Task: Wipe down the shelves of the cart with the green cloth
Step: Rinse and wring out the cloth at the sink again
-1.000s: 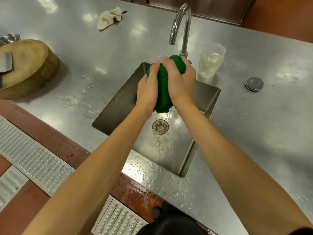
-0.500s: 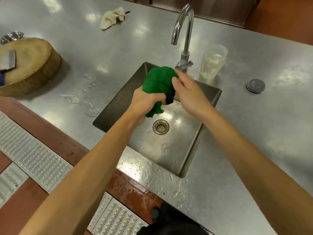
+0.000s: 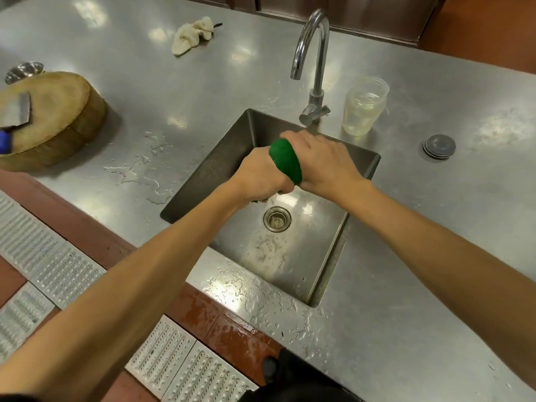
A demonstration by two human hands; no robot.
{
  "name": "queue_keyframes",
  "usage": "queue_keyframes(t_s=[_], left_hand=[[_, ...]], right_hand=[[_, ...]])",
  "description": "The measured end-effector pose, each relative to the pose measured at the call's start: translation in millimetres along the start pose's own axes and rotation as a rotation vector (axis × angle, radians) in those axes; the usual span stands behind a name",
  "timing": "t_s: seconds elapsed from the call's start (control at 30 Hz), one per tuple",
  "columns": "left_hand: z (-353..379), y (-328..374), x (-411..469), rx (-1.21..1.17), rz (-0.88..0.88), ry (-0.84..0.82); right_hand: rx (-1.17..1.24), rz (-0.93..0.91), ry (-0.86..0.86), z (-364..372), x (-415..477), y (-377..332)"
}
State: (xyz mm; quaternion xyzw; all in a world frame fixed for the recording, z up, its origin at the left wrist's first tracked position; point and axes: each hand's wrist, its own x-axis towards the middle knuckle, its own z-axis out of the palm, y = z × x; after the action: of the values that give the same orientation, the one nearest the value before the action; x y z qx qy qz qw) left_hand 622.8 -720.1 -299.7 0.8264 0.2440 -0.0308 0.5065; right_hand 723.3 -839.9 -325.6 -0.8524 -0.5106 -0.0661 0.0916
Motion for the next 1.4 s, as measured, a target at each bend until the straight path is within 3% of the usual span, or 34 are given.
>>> queue_keyframes(t_s=[0.17,0.4,0.53,0.63,0.7,0.77,0.8,0.87,1.0,1.1,1.23,1.4], left_hand=[[-4.0,-11.0,6.8,0.506,0.156,0.029],[-5.6,-16.5,5.1,0.557,0.163,0.054],[-3.1,-25.6,4.4,0.557,0.12,0.081],[-1.7,-35.5,0.5,0.207,0.038,0.19],[-0.4,-43.9,-9.0,-0.307,-0.113,0.289],[5.2,-47.7,-18.2,-0.887,-0.29,0.196],[8.7,-45.2,-20.9,-1.039,-0.327,0.127],[16.9,-33.2,-20.2,-1.105,-0.322,0.094],[25.0,-11.1,-5.4,-1.304,-0.398,0.308],[21.8,-6.6,0.4,-1.362,-0.426,0.313],[13.5,3.8,4.6,-1.366,-0.487,0.287],[33.6,19.6,-0.1,-1.285,-0.425,0.237]], right_hand=[[0.02,0.053,-0.07,11.4,3.9,-3.3],[0.328,0.152,-0.338,10.6,16.1,-1.0],[0.203,0.115,-0.326,10.8,16.0,-4.8],[0.083,0.15,-0.236,13.4,14.6,-11.3],[0.06,0.249,-0.182,15.9,13.4,-15.2],[0.046,0.312,-0.127,15.9,13.3,-17.1],[0.045,0.32,-0.115,14.7,12.3,-18.5],[0.049,0.282,-0.118,12.9,7.8,-25.7],[0.098,0.162,-0.082,11.5,-5.1,-47.5],[0.209,0.108,-0.043,2.6,-16.7,-50.1],[-0.014,0.028,0.126,-0.9,-52.9,-60.7],[-0.085,0.169,0.283,3.8,-45.1,-61.0]])
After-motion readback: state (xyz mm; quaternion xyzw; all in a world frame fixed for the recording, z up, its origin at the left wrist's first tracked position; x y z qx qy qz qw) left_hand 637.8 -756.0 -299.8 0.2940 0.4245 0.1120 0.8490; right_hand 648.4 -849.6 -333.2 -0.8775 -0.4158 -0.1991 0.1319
